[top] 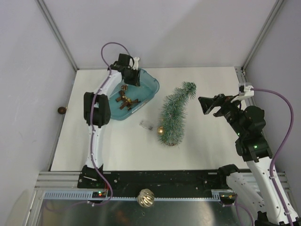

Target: Decorate the small christmas tree

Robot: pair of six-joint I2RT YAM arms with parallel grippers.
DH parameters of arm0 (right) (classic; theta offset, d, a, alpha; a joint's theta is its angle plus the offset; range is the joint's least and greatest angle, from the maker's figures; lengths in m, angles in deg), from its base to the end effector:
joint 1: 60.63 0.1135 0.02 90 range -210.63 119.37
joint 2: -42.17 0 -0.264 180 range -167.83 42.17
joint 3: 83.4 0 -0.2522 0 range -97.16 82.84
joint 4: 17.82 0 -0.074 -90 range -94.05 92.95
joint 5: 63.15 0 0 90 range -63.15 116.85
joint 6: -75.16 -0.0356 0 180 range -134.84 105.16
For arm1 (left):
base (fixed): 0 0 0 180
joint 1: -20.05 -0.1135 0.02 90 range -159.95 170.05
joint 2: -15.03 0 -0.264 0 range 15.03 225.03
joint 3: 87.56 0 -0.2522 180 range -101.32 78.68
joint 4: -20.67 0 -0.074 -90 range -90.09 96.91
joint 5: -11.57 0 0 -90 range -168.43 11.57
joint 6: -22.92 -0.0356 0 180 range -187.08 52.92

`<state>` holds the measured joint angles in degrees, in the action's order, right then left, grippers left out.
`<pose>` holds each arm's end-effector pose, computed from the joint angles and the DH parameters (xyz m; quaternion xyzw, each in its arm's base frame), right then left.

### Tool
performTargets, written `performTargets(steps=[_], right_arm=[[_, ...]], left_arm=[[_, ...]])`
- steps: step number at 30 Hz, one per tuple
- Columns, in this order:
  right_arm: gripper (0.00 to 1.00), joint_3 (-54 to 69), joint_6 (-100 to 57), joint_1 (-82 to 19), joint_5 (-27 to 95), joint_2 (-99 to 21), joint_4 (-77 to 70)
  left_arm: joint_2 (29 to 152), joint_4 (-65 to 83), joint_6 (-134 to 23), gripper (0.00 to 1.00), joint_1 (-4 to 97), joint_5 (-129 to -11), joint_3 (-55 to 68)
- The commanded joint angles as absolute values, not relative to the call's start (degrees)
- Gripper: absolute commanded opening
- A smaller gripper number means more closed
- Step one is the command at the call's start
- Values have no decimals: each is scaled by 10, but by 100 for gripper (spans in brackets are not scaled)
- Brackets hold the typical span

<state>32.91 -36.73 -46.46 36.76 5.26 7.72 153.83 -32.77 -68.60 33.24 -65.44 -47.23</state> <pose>0.1373 0.0410 0.3880 -0.0147 0.6994 0.2778 0.6584 0.5209 -0.1303 0.2049 0.1565 0.9287 -0.1390 0.3063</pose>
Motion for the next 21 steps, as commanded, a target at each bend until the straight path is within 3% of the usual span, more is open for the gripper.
performTargets(steps=[1,13,21], right_arm=[[99,311,-356,-462,370,66,68],[99,311,-367,-468,377,79,57],[99,311,-378,-469,380,94,61]], left_arm=[[1363,-323,-727,16,352,-576,-425],[1052,-322,-809,13,404,-455,-234],[972,-320,-856,13,492,-444,-153]])
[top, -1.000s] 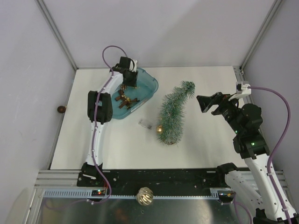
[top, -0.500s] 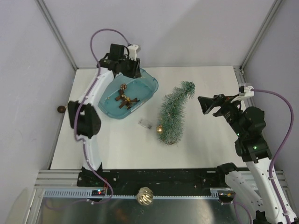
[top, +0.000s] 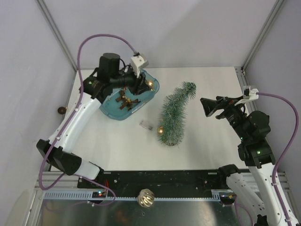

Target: Decorate the small christmas tree

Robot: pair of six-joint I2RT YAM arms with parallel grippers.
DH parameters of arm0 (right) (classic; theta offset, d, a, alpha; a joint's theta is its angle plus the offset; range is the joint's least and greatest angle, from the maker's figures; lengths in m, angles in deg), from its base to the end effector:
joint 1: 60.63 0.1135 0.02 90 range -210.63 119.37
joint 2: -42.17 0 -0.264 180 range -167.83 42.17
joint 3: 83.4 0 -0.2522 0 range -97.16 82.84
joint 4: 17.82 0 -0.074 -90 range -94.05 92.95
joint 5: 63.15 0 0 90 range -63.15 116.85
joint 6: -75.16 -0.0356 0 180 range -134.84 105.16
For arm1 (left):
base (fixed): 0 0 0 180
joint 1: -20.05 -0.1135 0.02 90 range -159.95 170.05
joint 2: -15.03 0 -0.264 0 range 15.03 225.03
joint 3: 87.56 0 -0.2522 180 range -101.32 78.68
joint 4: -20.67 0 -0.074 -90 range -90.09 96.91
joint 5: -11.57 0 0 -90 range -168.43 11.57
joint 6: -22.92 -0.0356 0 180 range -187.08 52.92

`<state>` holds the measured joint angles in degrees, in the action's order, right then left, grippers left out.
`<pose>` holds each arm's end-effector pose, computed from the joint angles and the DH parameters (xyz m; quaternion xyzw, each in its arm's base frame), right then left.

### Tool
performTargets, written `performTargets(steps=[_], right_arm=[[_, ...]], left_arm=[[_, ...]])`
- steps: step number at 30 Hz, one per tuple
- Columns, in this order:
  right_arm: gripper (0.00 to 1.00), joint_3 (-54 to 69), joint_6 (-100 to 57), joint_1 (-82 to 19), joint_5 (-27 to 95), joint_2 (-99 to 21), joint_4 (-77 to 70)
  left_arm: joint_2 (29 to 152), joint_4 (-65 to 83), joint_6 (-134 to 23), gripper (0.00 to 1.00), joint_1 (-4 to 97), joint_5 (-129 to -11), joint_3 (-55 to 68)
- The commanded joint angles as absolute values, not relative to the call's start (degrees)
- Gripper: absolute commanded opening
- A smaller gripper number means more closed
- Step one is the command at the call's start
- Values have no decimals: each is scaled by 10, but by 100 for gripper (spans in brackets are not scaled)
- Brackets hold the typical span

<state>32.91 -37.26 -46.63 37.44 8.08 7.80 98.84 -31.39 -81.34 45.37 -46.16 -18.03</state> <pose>0.1240 0.0376 0.3936 -0.0174 0.6823 0.2873 0.6720 0.2730 -0.1502 0.4445 0.4146 0.7137 -0.2833 0.4883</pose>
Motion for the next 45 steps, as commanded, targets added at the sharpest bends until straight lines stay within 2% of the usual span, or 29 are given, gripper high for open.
performTargets(steps=[1,7,18,31,45], right_arm=[[99,311,-378,-469,379,95,64],[99,311,-378,-469,379,96,67],[99,311,-376,-470,381,87,60],[99,311,-377,-472,383,90,62],[99,311,-376,-474,378,96,76]], left_arm=[[969,-320,-864,13,502,-450,-149],[966,-317,-877,13,542,-457,-140],[957,-313,-865,13,548,-459,-138],[910,-282,-840,13,547,-524,-17],[907,-247,-788,13,548,-504,26]])
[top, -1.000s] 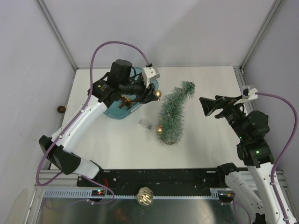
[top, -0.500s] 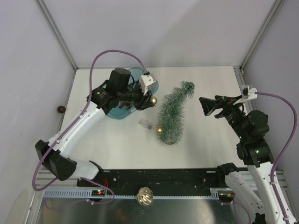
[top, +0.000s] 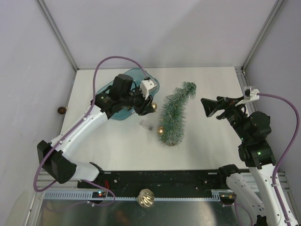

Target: Decorate the small christmas tree

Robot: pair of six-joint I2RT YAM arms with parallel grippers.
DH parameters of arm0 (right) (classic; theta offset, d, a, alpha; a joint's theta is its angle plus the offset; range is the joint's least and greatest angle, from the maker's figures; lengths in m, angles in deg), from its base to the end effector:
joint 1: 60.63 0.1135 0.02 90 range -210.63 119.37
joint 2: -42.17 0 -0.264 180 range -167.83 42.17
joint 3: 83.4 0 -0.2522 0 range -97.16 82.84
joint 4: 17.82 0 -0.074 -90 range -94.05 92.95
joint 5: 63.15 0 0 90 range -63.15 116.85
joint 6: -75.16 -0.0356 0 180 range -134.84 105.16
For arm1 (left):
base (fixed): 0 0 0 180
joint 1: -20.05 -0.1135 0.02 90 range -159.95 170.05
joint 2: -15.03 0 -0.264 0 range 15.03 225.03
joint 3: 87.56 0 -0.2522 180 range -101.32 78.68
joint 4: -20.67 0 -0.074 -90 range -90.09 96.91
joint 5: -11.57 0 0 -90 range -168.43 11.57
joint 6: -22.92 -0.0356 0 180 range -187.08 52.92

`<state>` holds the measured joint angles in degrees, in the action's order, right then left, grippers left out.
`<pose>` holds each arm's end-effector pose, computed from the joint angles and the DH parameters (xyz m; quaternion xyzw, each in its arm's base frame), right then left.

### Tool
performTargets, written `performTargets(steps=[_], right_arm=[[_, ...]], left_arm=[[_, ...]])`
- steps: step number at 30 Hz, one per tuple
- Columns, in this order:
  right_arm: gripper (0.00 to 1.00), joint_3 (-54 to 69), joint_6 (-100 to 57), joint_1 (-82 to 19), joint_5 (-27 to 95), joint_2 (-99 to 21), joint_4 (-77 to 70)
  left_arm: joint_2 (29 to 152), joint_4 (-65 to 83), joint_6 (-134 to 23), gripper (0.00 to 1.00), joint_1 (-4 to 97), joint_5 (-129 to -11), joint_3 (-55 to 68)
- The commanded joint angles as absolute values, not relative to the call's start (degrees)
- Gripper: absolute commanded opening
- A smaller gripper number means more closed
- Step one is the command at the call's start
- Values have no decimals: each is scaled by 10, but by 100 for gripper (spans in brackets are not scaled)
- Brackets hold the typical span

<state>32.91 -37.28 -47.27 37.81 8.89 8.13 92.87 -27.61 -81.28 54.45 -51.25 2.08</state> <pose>0.1205 0.0356 0.3945 -0.0164 0.6794 0.2863 0.6754 0.2353 -0.1808 0.3645 0.4536 0.7444 -0.2836 0.3996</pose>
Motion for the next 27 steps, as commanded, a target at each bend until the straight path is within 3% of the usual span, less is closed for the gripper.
performTargets(steps=[1,27], right_arm=[[99,311,-375,-474,378,96,77],[99,311,-370,-475,376,102,84]], left_arm=[[907,-245,-783,13,548,-503,26],[920,-216,-676,12,559,-456,-10]])
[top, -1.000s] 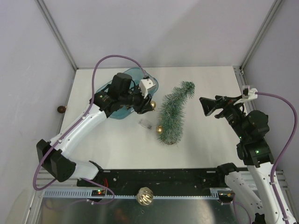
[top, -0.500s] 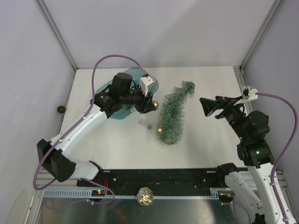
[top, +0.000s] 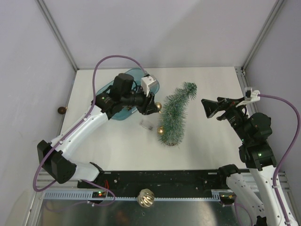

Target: Decorate the small christmas tree

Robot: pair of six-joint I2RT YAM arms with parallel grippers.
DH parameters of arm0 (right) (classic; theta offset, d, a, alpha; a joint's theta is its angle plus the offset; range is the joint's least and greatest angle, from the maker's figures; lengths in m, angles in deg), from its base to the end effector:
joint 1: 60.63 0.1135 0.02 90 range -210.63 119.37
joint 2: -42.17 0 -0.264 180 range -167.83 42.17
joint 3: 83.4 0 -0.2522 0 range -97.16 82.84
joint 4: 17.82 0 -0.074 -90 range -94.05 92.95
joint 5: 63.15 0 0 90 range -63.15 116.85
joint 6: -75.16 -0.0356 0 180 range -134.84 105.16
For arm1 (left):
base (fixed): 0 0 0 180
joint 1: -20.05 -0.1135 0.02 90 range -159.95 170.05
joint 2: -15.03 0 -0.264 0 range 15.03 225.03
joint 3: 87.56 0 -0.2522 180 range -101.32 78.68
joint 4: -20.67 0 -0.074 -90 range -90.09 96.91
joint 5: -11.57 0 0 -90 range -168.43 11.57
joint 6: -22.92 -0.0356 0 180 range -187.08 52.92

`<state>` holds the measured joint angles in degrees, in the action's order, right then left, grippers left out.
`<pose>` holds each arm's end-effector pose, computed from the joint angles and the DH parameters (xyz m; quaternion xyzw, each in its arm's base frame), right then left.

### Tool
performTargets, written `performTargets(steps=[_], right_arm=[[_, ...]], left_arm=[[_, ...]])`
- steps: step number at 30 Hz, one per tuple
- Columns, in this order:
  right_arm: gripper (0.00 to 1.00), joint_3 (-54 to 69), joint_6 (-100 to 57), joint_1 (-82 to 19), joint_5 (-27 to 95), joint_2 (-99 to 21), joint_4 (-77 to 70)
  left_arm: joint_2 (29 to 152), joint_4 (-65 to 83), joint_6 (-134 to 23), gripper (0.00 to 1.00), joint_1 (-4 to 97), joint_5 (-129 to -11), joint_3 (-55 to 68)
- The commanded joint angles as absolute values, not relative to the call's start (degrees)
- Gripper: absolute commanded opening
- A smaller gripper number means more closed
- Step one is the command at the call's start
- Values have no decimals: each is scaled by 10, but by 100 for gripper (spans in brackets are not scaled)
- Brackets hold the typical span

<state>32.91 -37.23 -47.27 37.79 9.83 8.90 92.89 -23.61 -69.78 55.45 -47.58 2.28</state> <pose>0.1161 0.0345 0.3947 -0.0167 0.6783 0.2861 0.6766 0.2336 -0.1884 0.3699 0.3971 0.7548 -0.3548 0.3831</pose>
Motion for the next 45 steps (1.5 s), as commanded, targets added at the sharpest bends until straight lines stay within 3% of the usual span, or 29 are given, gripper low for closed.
performTargets(steps=[1,34,45], right_arm=[[99,311,-369,-476,376,102,84],[99,311,-370,-476,372,105,87],[99,311,-368,-476,371,105,86]], left_arm=[[919,-216,-676,12,559,-453,-12],[917,-196,-578,12,562,-408,-3],[894,-194,-660,12,564,-436,87]])
